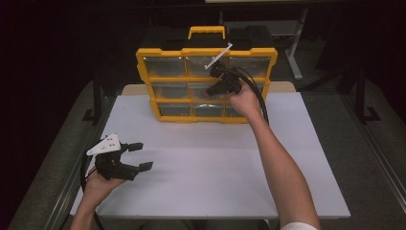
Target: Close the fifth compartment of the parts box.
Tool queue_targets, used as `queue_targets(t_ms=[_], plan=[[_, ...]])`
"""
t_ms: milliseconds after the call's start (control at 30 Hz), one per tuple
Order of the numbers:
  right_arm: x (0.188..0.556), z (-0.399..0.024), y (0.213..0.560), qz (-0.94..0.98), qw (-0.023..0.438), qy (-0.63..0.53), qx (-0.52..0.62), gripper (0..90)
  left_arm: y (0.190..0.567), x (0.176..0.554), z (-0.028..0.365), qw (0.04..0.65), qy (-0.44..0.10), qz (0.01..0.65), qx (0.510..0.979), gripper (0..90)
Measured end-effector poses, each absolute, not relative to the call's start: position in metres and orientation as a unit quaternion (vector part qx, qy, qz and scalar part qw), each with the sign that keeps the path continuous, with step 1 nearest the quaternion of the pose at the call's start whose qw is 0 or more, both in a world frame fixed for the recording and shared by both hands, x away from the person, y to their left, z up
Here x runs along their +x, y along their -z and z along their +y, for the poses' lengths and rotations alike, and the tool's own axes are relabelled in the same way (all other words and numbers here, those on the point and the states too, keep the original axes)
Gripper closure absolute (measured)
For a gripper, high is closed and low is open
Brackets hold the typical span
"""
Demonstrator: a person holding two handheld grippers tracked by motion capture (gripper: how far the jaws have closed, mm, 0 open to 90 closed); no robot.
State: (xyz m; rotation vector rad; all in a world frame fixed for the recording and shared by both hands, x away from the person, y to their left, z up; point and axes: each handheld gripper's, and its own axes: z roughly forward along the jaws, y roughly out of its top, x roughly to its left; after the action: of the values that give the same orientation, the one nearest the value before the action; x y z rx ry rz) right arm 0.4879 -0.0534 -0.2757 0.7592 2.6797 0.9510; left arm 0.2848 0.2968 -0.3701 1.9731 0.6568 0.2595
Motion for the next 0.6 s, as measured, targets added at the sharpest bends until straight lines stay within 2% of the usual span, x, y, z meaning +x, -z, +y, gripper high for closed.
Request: queue_targets(t_ms=[600], plan=[[0.4889,-0.0522,0.2751,0.902,0.122,-0.318,0.265,89.0,0.3699,0.2853,0.2985,0.5,-0.109,0.273,0.814,18.1]])
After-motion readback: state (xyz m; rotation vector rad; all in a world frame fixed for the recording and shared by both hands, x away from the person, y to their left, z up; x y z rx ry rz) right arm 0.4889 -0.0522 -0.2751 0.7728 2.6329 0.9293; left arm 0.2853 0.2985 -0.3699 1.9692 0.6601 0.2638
